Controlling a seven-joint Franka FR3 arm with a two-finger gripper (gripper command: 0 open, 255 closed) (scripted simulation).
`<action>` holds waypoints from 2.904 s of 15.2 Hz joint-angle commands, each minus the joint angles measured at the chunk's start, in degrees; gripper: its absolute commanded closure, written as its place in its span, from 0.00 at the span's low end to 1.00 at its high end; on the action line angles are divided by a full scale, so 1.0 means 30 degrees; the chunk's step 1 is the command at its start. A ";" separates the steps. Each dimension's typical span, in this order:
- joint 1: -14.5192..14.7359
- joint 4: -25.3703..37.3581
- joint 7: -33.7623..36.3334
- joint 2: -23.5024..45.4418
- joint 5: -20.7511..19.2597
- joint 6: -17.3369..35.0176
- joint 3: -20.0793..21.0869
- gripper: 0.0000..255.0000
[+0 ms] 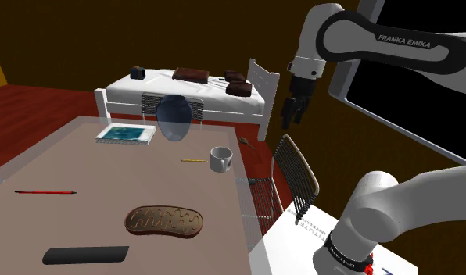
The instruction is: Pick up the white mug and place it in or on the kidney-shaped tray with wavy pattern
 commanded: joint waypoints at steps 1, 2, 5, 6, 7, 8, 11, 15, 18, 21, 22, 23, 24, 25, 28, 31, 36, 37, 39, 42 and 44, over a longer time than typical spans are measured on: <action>0.0000 0.0000 0.0000 0.0000 0.0000 0.0000 0.0000 0.00; -0.0010 -0.0257 -0.0029 0.0367 -0.0007 0.0699 -0.0051 0.00; -0.0032 -0.0862 -0.0122 0.1623 -0.0012 0.2785 -0.0205 0.00; -0.0037 -0.1008 -0.0155 0.2091 -0.0008 0.3473 -0.0258 0.00; -0.0041 -0.1125 -0.0191 0.2583 0.0000 0.4157 -0.0310 0.00; -0.0044 -0.1214 -0.0228 0.3096 0.0012 0.4835 -0.0362 0.00; -0.0035 -0.1310 -0.0349 0.4762 0.0073 0.6819 -0.0526 0.00; -0.0007 -0.1037 -0.0555 0.7228 0.0237 0.9305 -0.0739 0.00; 0.0032 -0.0534 -0.0748 0.9215 0.0434 1.1005 -0.0898 0.00; 0.0068 0.0218 -0.0985 1.1283 0.0711 1.2532 -0.1039 0.00; 0.0078 0.0523 -0.1073 1.1985 0.0821 1.2997 -0.1082 0.00; 0.0085 0.0855 -0.1166 1.2691 0.0940 1.3440 -0.1120 0.00; 0.0089 0.1213 -0.1263 1.3402 0.1068 1.3860 -0.1153 0.00; 0.0088 0.1598 -0.1364 1.4116 0.1204 1.4255 -0.1180 0.00; 0.0048 0.2901 -0.1677 1.6260 0.1641 1.5290 -0.1218 0.00; 0.0046 0.2689 -0.1754 1.6751 0.1756 1.5989 -0.1177 0.00; 0.0055 0.2437 -0.1885 1.7556 0.1952 1.7038 -0.1120 0.00; 0.0055 0.2436 -0.1885 1.7555 0.1951 1.7038 -0.1120 0.00; 0.0055 0.2437 -0.1885 1.7556 0.1952 1.7038 -0.1119 0.00; 0.0055 0.2437 -0.1885 1.7556 0.1952 1.7038 -0.1119 0.00; 0.0055 0.2438 -0.1885 1.7555 0.1951 1.7035 -0.1119 0.00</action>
